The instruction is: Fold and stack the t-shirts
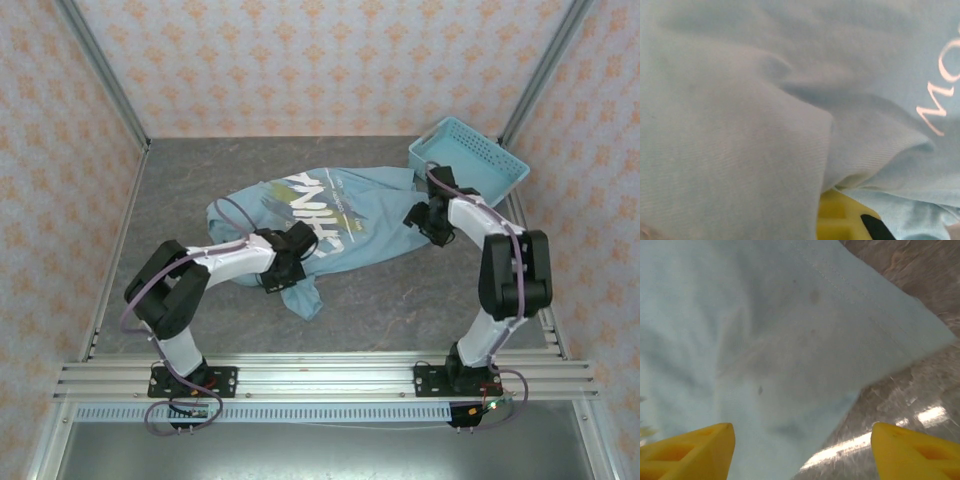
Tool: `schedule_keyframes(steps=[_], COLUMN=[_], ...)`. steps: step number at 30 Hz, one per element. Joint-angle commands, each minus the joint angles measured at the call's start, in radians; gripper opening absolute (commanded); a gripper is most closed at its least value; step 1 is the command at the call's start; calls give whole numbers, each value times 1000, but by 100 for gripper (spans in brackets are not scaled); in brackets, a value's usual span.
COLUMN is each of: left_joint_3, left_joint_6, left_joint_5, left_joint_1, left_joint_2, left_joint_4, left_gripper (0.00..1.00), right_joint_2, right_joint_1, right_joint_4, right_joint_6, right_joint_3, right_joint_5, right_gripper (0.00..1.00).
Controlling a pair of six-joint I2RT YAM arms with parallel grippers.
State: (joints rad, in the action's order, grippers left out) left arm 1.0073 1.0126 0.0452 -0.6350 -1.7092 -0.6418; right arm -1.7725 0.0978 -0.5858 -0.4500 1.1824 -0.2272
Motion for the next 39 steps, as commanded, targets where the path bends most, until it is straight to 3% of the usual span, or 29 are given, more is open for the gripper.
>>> schedule_keyframes(steps=[1,4,6,10,11,19,25,33,39], left_joint_3=[-59,-80,-100,-119,-105,192,400,536,697], left_joint_6=[-15,-52,-68,-109,-122,-223,-308,-397,-422], left_joint_5=[-90,-95,-89,-54,-55,-195,-313,-290,-235], left_joint_1=[63,110,142,206,218,287,291,291,291], left_joint_2=[116,203,257,366,389,548,664,852,810], left_joint_4=[-21,-57,-69,-64,-72,-198,-184,-60,-8], left_gripper=[0,0,0,0,0,0,0,0,0], right_joint_2=[-67,-62,-60,-36,-2,292,497,772,786], right_joint_1=[-4,-1,-1,35,52,129,138,138,138], right_joint_4=[-9,15,47,55,54,0,63,133,135], right_joint_6=[-37,-80,-103,-137,-142,-129,-101,-98,-122], right_joint_3=[59,13,-17,-19,-13,171,258,309,412], right_joint_5=[2,5,-28,-84,-75,5,-24,-56,-40], right_gripper=[65,64,54,4,0,0,0,0,0])
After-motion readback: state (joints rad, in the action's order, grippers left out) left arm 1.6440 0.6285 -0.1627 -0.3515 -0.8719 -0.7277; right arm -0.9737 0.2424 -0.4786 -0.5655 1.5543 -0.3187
